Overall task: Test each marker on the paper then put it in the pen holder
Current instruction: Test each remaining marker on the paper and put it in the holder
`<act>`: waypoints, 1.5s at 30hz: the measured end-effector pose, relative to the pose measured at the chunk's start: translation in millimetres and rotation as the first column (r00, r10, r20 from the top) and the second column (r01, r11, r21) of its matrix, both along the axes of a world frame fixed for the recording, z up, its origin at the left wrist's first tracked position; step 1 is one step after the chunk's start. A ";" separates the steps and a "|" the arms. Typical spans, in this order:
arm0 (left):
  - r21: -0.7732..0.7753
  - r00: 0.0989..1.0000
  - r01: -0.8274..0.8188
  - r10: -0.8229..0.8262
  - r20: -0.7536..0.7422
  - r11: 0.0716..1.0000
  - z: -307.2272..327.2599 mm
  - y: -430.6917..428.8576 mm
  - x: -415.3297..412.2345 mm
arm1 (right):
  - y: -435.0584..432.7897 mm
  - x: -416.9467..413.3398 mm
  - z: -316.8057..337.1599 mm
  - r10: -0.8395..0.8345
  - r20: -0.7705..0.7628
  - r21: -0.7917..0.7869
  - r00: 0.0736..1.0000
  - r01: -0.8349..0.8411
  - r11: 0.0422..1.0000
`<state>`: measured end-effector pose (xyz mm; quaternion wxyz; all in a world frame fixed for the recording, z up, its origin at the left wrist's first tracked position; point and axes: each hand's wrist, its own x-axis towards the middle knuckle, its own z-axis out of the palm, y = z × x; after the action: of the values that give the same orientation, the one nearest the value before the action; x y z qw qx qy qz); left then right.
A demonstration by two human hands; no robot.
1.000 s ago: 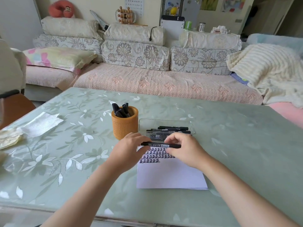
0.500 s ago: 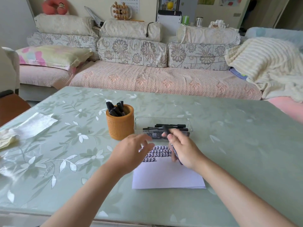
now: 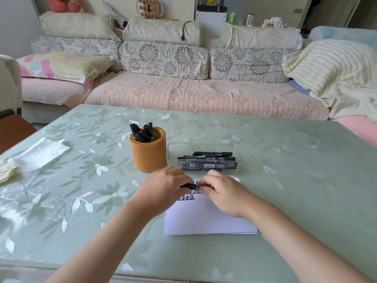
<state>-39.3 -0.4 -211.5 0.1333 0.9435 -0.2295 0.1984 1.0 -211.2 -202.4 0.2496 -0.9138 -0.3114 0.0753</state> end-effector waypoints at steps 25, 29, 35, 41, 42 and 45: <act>-0.090 0.979 -0.015 -0.003 -0.206 0.996 4.5 7.4 2.3 | -3.3 7.7 1.4 0.069 0.261 0.011 0.963 -0.075 0.997; -0.120 0.936 -0.125 0.077 -0.342 0.985 5.9 15.2 2.9 | -10.1 13.1 3.5 0.065 0.397 0.038 0.916 -0.088 0.995; -0.093 0.906 -0.363 0.328 -0.268 0.927 -8.5 46.5 8.6 | -25.3 14.1 0.1 -0.022 0.228 0.026 0.973 0.016 1.000; -0.045 0.802 -0.566 0.537 -0.260 0.823 -18.3 45.4 8.8 | -18.2 9.4 -4.9 -0.011 0.146 0.121 0.989 -0.007 0.993; -0.049 0.811 -0.559 0.534 -0.240 0.827 -19.6 42.9 9.1 | -17.6 7.4 -5.0 -0.003 0.133 0.152 0.991 -0.017 0.988; -0.070 0.828 -0.544 0.522 -0.203 0.836 -25.8 38.4 11.7 | -16.7 5.6 -6.2 0.018 0.126 0.200 0.992 -0.044 0.979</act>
<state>-27.7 38.0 -237.3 0.1509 0.9735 0.0687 0.1575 6.6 -227.9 -208.6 0.3201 -0.8817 -0.3466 -0.0096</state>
